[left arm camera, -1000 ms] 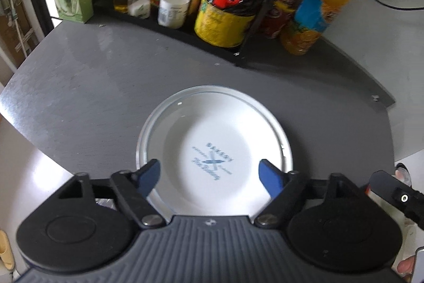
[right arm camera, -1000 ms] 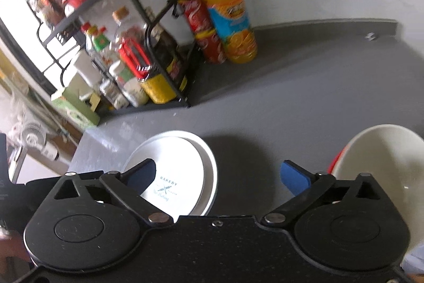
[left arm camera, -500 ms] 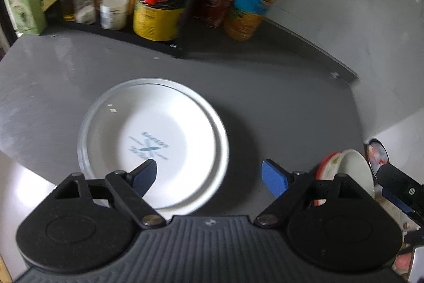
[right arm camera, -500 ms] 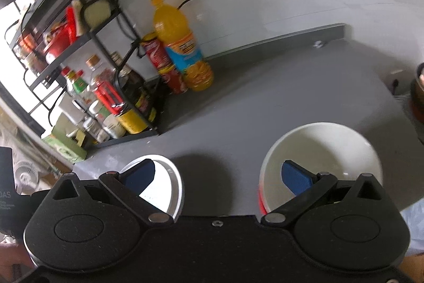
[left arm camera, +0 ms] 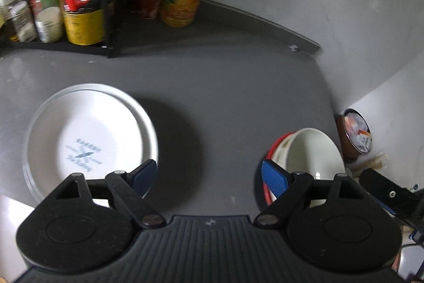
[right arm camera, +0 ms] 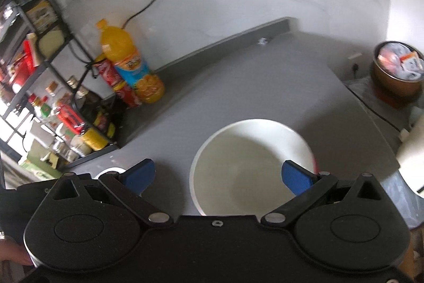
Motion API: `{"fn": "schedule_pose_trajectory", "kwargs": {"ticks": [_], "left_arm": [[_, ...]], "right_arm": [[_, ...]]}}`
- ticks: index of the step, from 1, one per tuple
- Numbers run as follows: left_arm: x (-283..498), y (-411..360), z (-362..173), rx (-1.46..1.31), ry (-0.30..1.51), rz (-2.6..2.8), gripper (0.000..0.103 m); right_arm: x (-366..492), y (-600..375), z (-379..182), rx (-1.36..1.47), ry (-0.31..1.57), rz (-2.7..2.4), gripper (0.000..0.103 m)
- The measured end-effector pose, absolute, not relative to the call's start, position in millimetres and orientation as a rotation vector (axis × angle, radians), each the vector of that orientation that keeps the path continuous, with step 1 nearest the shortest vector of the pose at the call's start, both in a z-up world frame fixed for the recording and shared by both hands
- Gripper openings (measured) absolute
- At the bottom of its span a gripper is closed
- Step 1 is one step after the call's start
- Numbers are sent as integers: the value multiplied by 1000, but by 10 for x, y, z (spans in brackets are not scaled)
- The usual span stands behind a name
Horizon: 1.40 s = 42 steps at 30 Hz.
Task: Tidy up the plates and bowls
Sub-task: 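Move both grippers to the red bowl holding the nested white bowls, then close both grippers on the red bowl rim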
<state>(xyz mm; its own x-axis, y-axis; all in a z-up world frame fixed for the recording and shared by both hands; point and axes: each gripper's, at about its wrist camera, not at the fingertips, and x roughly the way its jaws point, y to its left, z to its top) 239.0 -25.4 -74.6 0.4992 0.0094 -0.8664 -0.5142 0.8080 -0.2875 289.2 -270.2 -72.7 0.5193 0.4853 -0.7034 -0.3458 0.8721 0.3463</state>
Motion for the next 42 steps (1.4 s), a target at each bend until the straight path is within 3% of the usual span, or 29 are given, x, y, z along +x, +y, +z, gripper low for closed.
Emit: {"fn": "schedule_pose_trajectory", "kwargs": {"ticks": [18, 25, 27, 35, 42], "left_arm": [[3020, -669, -1075, -535, 1100, 188, 84], [3209, -708, -1354, -562, 1176, 157, 80], [3258, -716, -1423, -569, 1192, 148, 77], [3373, -713, -1667, -599, 1255, 145, 60], [3441, -614, -1869, -663, 1291, 127, 45]], "right_arm": [[3163, -3210, -1214, 264, 1026, 310, 101], [3294, -3275, -1451, 309, 1106, 277, 89], [3331, -3266, -1539, 319, 1131, 273, 87], [3411, -3191, -1804, 336, 1216, 266, 65], [3481, -3196, -1931, 353, 1246, 257, 57]]}}
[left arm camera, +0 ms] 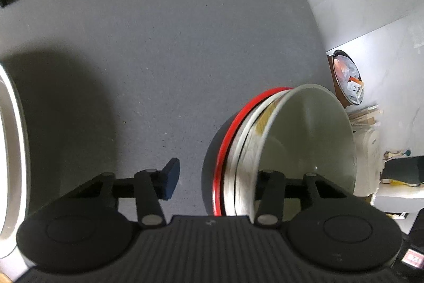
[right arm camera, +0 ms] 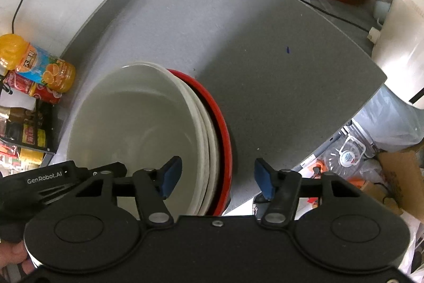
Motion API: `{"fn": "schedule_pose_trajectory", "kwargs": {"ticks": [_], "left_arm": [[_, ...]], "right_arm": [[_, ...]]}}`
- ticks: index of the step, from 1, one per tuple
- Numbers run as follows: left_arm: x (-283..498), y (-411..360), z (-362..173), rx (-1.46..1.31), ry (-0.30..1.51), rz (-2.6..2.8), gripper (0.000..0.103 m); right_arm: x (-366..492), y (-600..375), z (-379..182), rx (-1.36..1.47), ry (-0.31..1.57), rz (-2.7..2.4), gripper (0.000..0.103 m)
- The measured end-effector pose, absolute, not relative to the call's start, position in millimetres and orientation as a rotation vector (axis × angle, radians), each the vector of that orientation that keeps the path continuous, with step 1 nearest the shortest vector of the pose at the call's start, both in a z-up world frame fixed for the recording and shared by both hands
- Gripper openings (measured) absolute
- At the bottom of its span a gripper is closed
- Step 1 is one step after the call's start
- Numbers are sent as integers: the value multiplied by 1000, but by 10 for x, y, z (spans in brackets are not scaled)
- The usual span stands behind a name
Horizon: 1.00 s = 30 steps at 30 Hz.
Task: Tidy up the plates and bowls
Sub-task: 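Close both grippers on the red bowl rim, then lift the red bowl stack with both grippers and carry it over the plates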
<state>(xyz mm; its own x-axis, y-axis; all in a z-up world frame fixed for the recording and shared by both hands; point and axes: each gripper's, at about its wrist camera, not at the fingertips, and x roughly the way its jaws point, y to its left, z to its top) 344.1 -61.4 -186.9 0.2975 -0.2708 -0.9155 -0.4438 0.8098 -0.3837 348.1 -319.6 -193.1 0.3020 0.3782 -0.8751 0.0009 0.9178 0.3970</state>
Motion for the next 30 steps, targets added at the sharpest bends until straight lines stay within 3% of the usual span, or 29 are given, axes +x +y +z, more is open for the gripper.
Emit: {"fn": "schedule_pose_trajectory", "kwargs": {"ticks": [3, 4, 5, 6, 7, 12, 30], "left_arm": [[3415, -627, -1900, -655, 1294, 117, 39], [3420, -634, -1912, -643, 1288, 111, 37], [3428, -648, -1929, -634, 1281, 100, 36], [3424, -646, -1943, -642, 1277, 93, 32], [3422, -641, -1947, -657, 1272, 85, 28], [3379, -610, -1947, -672, 1266, 90, 27], [2919, -454, -1518, -709, 1149, 175, 26]], "right_arm": [[3513, -3195, -1985, 351, 1259, 249, 56], [3516, -3193, -1999, 349, 1260, 251, 50], [3518, -3192, -2011, 353, 1263, 256, 37], [3514, -3201, -2027, 371, 1267, 270, 33], [3504, -3202, -2023, 383, 1266, 272, 32], [3450, -3190, -1971, 367, 1240, 284, 31], [3233, -2878, -1562, 268, 1153, 445, 31]]}}
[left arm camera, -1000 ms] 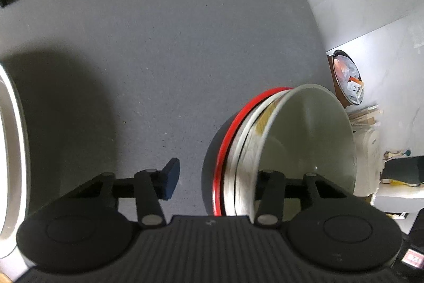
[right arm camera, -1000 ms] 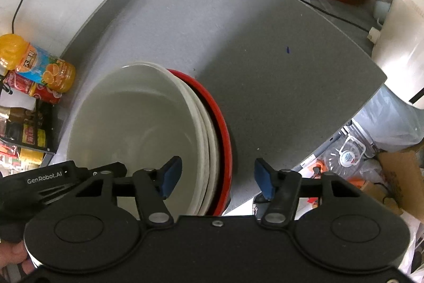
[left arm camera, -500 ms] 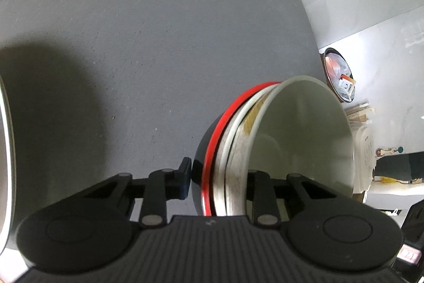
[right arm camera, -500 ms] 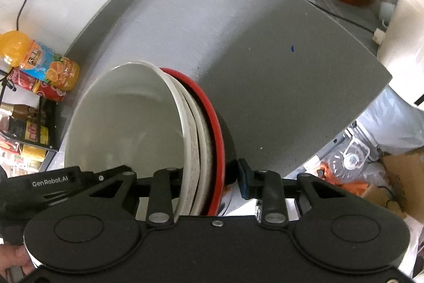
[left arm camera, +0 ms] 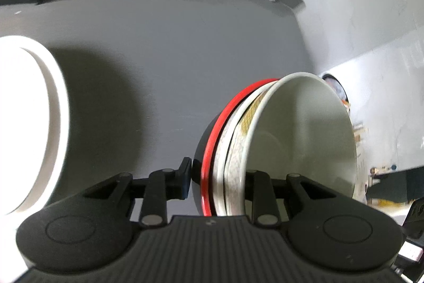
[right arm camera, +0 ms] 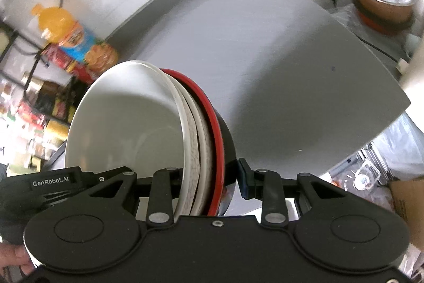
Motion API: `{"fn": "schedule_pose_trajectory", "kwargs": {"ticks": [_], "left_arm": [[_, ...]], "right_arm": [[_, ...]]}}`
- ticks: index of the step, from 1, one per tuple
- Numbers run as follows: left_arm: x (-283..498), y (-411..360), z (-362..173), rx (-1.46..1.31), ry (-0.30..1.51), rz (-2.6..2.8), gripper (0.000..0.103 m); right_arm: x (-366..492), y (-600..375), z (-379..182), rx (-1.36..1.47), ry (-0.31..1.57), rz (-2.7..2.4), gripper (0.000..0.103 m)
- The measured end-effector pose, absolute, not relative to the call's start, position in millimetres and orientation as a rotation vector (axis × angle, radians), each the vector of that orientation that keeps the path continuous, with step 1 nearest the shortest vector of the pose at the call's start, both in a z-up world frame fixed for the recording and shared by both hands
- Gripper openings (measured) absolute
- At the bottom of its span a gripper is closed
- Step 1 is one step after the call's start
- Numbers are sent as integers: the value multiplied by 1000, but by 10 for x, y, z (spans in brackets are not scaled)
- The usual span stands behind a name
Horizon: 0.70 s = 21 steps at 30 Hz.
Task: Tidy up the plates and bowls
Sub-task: 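Lift the red bowl stack with both grippers and carry it over the plates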
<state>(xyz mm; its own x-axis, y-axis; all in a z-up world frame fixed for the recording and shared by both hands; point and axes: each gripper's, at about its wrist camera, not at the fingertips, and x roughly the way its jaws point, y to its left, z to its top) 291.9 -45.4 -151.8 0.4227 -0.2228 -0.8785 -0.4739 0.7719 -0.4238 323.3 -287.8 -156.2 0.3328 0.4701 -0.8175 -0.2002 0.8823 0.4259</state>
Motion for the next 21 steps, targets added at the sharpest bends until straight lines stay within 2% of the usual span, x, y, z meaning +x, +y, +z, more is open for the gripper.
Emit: {"fn": "schedule_pose_trajectory", "kwargs": {"ticks": [21], "left_arm": [[1803, 271, -1217, -845, 1015, 437, 26]], "right_arm": [[2685, -1835, -1317, 90, 1180, 724, 31]]}}
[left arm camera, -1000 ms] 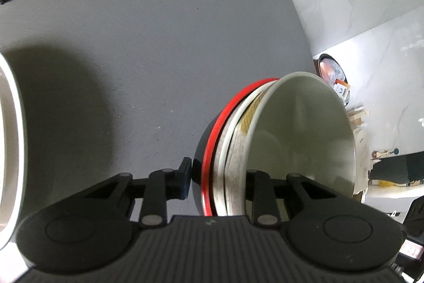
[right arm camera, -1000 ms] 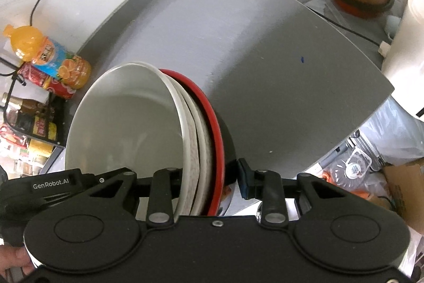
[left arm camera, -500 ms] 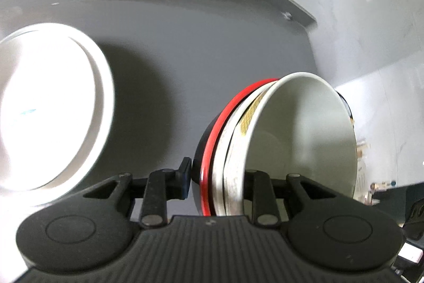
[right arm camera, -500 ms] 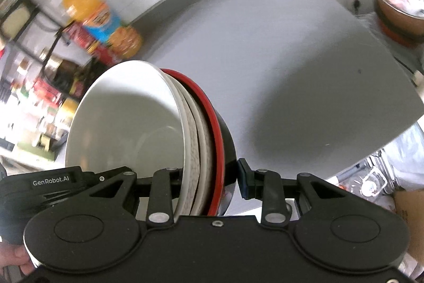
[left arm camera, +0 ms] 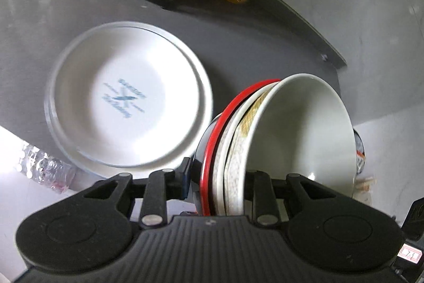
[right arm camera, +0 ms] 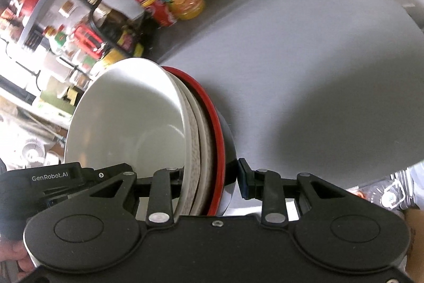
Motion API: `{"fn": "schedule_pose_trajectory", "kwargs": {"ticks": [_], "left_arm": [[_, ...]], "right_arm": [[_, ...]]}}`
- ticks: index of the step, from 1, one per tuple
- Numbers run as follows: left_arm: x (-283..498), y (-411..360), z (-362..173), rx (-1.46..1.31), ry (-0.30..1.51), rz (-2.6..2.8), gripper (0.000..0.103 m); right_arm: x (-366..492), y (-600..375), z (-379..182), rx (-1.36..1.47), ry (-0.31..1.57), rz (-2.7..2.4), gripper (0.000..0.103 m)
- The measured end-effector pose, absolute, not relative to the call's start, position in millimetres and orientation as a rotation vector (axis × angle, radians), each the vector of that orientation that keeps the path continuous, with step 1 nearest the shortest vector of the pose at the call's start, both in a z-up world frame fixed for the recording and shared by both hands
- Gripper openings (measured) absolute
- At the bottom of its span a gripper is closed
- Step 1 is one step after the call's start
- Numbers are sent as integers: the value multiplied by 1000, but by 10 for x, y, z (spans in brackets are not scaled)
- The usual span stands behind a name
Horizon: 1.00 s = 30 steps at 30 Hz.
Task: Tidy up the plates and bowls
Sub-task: 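Lift the red bowl stack with both grippers and carry it over the plates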
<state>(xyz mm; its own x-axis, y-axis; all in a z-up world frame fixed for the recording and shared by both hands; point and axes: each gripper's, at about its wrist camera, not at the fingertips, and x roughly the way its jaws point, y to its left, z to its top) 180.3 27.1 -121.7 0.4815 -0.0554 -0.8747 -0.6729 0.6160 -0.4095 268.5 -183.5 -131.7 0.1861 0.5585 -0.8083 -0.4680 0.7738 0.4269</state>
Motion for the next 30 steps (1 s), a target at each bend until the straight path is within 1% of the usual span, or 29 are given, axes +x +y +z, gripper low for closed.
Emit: {"fn": "schedule_pose_trajectory", "kwargs": {"ticks": [2, 12, 30], "left_arm": [[1660, 387, -1188, -859, 1005, 447, 26], [1463, 924, -1177, -899, 979, 473, 26], [1313, 1666, -1298, -940, 1013, 525, 26]], "right_arm": [[2674, -1728, -1295, 77, 1177, 736, 31], [2668, -1144, -1283, 31, 1187, 771, 31], [2678, -404, -1410, -16, 1254, 790, 31]]}}
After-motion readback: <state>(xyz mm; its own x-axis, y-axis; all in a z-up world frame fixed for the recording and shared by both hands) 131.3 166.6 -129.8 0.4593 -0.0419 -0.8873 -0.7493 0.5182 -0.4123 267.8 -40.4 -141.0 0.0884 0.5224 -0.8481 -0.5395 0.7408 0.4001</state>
